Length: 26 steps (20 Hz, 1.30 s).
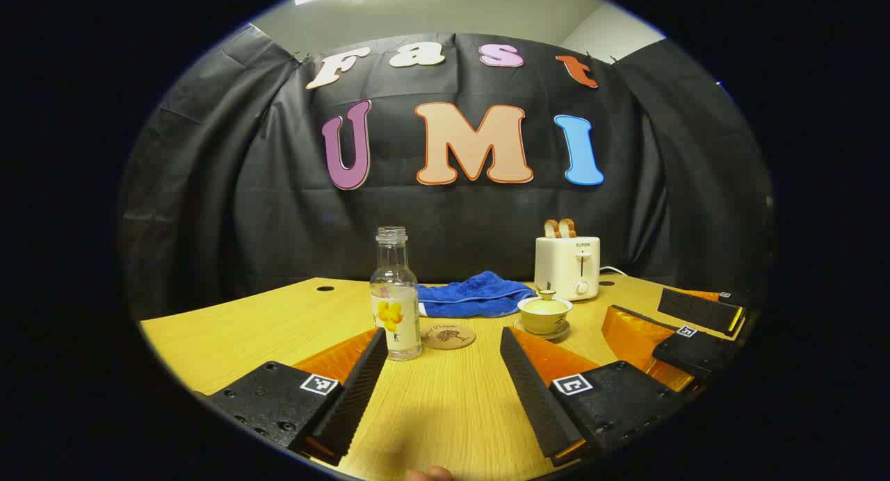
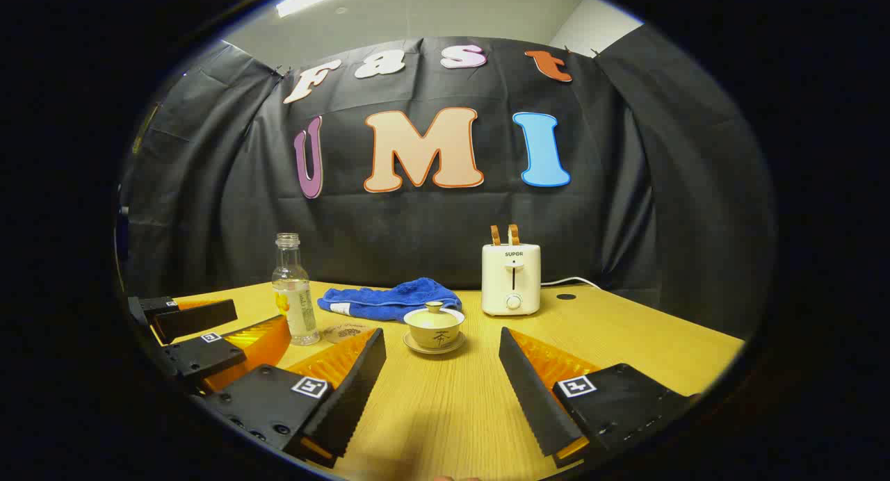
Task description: Open the teacup lid with one hand, grasp the water bottle and pour water into the teacup with the other hand; after pouring, place the water bottle on the coaster and then close the teacup lid.
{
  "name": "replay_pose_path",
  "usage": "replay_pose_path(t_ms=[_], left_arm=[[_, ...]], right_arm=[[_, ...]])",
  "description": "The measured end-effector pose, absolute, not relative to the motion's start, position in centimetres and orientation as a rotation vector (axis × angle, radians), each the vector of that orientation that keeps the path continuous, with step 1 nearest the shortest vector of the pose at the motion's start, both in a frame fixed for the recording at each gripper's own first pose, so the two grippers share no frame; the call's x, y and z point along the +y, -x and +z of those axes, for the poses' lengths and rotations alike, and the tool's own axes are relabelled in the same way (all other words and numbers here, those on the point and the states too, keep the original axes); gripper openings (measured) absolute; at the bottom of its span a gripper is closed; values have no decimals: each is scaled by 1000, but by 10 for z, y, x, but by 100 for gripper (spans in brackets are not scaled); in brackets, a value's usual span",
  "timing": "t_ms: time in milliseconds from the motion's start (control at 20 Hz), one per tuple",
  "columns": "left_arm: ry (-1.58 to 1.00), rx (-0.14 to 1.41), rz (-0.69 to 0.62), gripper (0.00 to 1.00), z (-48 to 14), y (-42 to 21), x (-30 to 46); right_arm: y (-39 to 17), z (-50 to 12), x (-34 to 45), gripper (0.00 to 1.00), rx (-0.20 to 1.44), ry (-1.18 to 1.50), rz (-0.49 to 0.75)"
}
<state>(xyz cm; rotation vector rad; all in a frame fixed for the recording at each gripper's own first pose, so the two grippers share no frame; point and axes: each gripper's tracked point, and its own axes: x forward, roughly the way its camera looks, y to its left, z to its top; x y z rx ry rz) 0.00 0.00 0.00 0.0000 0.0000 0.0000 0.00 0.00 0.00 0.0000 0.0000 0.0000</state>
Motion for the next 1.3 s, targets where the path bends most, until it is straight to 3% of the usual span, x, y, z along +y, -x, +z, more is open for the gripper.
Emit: replay_pose_path(t_ms=[1300], left_arm=[[1,0,-17,95,0,0,-2]], right_arm=[[0,0,0,100,0,1,-1]])
